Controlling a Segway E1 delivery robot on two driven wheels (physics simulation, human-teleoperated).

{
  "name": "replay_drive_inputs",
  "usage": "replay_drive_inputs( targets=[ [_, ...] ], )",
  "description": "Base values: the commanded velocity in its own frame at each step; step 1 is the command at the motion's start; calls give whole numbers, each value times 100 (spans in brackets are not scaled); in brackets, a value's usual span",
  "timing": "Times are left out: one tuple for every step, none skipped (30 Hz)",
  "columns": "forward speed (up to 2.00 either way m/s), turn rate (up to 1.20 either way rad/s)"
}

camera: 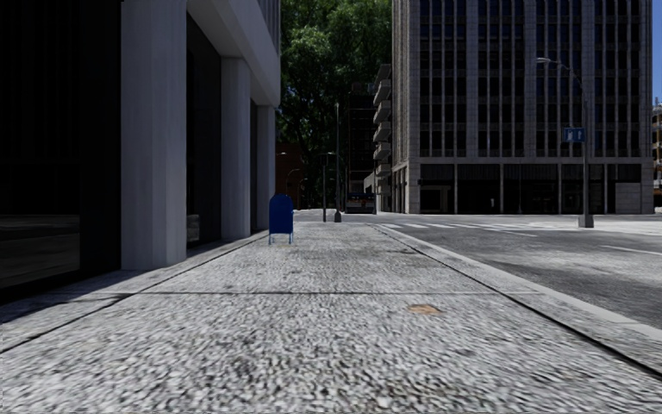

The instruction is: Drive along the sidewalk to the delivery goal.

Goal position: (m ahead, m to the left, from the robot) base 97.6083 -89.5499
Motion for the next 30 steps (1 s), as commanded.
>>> replay_drive_inputs(
  targets=[
    [200, 0],
    [200, 0],
    [200, 0],
    [200, 0],
    [200, 0],
    [200, 0],
    [200, 0],
    [200, 0],
    [200, 0],
    [200, 0],
    [200, 0],
    [200, 0],
    [200, 0],
    [200, 0],
    [200, 0],
    [200, 0],
    [200, 0],
    [200, 0],
    [200, 0],
    [200, 0],
    [200, 0],
    [200, 0],
    [200, 0],
    [200, 0],
    [200, 0],
    [200, 0],
    [200, 0],
    [200, 0],
    [200, 0],
    [200, 0]
  ],
)
